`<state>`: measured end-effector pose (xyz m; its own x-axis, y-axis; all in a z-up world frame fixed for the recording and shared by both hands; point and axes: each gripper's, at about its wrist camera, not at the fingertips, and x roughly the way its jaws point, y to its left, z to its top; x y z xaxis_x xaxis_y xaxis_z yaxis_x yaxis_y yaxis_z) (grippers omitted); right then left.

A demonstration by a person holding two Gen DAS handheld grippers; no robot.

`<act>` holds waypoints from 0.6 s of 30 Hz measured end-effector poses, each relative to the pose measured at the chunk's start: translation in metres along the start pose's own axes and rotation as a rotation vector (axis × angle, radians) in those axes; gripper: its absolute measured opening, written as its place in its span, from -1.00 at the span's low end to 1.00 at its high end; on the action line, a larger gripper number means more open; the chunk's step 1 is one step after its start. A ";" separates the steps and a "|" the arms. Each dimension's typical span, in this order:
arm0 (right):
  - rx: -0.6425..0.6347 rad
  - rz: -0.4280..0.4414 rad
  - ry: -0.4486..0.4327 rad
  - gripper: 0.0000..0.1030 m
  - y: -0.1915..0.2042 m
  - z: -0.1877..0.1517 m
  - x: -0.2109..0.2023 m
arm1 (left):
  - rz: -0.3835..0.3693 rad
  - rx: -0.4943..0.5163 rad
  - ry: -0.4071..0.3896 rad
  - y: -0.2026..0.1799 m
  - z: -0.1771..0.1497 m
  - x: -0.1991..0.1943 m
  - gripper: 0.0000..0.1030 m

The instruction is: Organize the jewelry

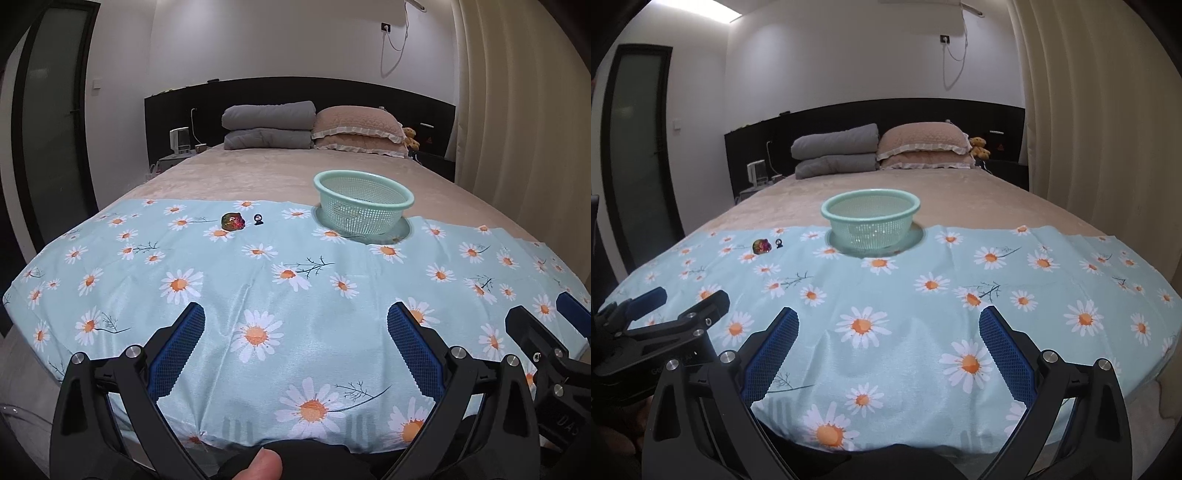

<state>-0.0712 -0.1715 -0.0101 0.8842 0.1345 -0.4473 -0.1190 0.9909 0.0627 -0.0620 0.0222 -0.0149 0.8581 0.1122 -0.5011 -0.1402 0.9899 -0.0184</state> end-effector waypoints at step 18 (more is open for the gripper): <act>0.026 -0.034 0.023 0.85 -0.011 -0.014 -0.010 | -0.072 -0.024 0.100 0.011 -0.026 -0.006 0.89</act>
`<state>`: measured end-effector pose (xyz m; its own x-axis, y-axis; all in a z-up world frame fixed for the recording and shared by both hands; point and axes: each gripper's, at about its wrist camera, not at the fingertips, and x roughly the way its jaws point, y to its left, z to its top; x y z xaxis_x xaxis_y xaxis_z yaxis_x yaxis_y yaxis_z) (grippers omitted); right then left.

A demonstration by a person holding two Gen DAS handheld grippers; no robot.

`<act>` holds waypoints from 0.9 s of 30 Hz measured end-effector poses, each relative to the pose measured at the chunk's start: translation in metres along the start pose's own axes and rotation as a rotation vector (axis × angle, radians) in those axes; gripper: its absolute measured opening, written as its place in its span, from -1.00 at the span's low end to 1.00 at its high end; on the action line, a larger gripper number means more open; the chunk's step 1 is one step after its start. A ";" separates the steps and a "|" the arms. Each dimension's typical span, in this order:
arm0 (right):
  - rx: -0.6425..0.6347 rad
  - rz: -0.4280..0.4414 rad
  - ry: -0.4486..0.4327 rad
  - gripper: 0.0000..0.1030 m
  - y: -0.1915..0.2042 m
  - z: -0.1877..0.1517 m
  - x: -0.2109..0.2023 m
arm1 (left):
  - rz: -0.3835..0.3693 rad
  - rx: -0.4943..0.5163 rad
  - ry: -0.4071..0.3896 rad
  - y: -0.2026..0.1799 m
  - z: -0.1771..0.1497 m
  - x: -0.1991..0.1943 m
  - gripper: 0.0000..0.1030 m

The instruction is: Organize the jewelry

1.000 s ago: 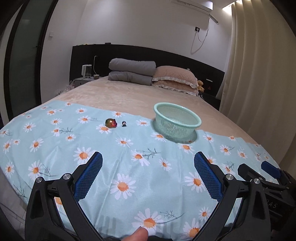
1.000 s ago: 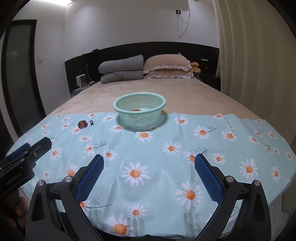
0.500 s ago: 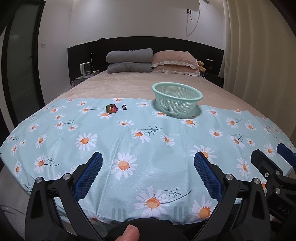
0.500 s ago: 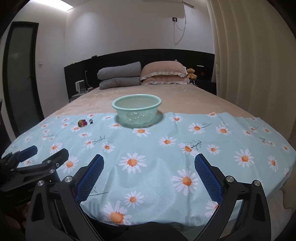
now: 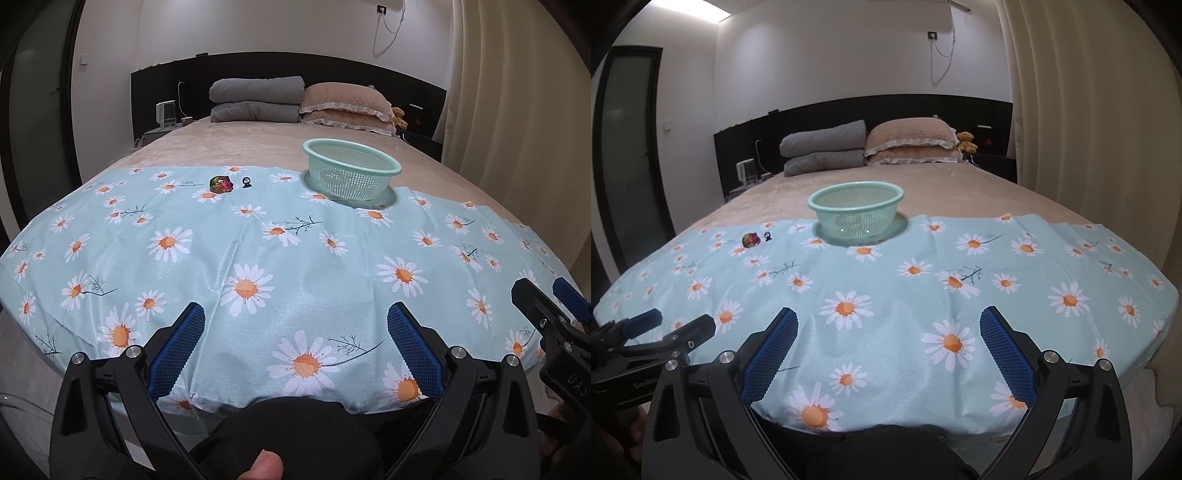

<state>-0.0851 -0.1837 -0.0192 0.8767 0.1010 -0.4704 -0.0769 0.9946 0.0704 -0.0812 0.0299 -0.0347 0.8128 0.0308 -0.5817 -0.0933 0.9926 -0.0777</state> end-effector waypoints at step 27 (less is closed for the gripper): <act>0.112 0.053 0.092 0.85 -0.031 0.007 0.009 | -0.112 0.045 0.099 0.011 0.022 0.019 0.89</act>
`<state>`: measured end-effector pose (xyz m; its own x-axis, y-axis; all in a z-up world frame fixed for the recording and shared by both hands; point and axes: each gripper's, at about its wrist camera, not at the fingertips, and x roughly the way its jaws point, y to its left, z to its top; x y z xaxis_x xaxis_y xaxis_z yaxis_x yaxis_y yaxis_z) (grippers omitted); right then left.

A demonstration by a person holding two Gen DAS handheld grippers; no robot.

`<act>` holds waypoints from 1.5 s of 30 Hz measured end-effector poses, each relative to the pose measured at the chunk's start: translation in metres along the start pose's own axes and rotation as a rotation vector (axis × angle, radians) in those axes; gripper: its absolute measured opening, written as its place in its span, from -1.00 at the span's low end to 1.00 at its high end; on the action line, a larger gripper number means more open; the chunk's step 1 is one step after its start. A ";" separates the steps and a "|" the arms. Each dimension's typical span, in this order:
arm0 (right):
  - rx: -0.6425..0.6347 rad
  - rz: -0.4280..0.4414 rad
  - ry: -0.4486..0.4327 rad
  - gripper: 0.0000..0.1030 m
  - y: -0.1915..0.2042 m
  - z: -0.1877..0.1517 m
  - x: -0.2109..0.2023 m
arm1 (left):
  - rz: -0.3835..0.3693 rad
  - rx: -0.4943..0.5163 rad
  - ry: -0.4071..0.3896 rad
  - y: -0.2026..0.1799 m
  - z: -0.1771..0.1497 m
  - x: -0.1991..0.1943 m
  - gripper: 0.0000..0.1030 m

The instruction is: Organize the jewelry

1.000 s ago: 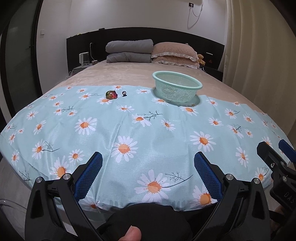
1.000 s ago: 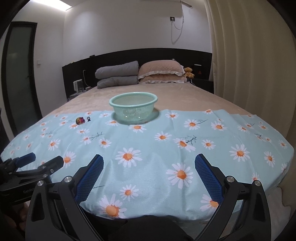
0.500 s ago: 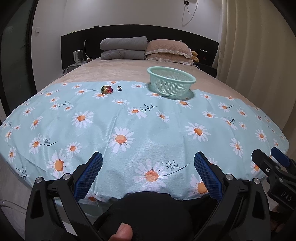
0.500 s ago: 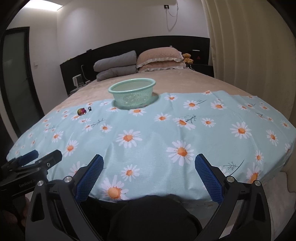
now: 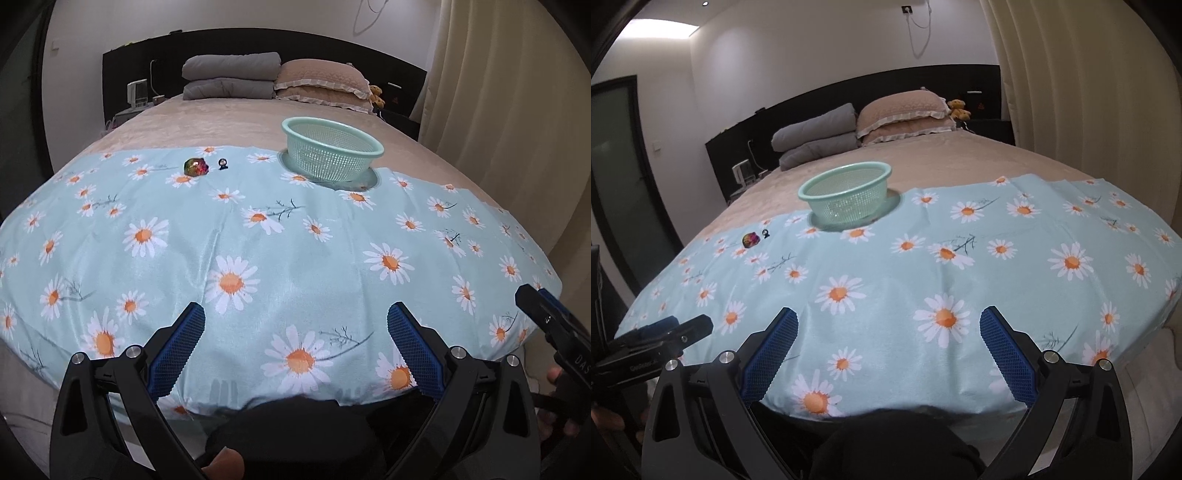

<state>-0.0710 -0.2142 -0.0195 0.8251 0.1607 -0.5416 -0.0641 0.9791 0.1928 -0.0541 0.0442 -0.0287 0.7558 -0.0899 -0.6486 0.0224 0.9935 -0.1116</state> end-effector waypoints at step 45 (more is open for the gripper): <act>-0.114 0.195 0.284 -0.21 0.029 0.165 0.292 | -0.197 0.045 0.192 -0.007 0.192 0.254 0.25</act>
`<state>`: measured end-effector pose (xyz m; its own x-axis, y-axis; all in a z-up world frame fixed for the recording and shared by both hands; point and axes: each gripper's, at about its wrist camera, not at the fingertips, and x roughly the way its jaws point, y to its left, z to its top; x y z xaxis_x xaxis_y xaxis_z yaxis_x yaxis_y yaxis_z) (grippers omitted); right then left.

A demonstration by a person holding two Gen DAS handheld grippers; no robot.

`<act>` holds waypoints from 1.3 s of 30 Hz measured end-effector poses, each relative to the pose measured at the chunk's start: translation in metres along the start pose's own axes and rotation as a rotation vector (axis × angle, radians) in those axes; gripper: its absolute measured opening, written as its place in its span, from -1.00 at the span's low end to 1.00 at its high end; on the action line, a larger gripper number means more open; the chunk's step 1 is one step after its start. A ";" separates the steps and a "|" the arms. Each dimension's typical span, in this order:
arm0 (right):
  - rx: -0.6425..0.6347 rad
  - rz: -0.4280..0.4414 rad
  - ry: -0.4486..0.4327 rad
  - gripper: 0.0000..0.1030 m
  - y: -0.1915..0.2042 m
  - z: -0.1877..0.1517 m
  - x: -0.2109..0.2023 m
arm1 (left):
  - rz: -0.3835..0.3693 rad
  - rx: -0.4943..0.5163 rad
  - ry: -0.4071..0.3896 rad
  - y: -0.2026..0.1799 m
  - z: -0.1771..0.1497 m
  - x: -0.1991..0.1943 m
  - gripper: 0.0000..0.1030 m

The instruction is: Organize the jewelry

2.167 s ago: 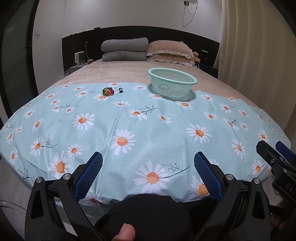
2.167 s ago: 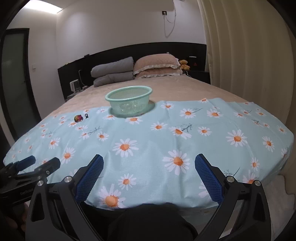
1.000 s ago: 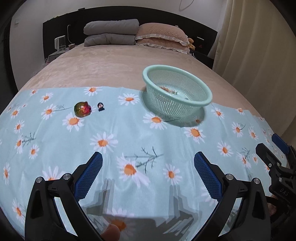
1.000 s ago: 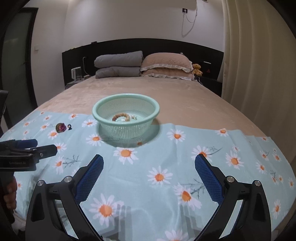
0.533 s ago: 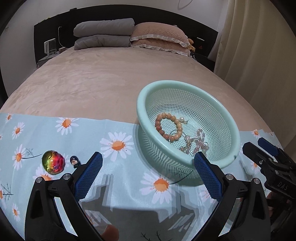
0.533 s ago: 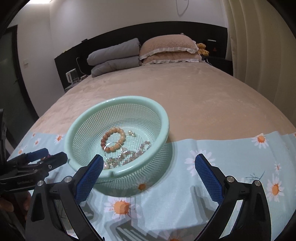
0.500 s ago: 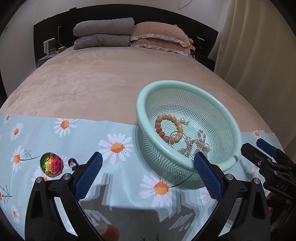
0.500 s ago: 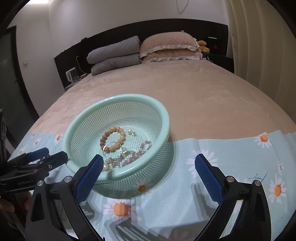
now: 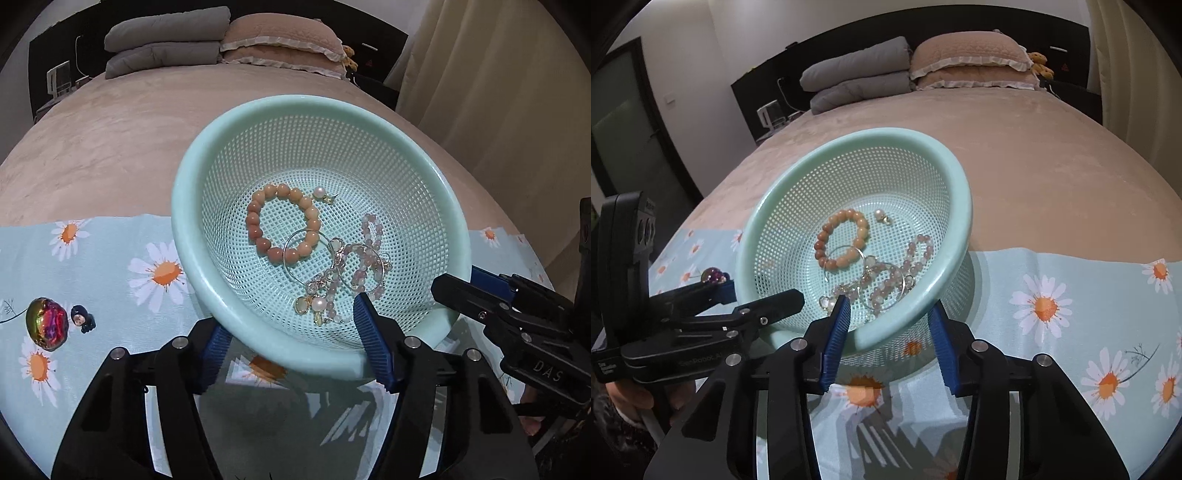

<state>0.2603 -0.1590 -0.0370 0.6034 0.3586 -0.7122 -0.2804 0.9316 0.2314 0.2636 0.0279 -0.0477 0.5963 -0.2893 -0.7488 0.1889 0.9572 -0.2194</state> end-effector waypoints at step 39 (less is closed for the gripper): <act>-0.061 -0.159 -0.044 0.67 0.053 -0.145 -0.169 | 0.185 0.057 -0.070 -0.048 -0.150 -0.160 0.88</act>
<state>0.0348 -0.1795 -0.0005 0.6753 0.2108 -0.7068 -0.2227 0.9718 0.0771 0.0426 0.0300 -0.0114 0.6777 -0.1102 -0.7270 0.1134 0.9925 -0.0447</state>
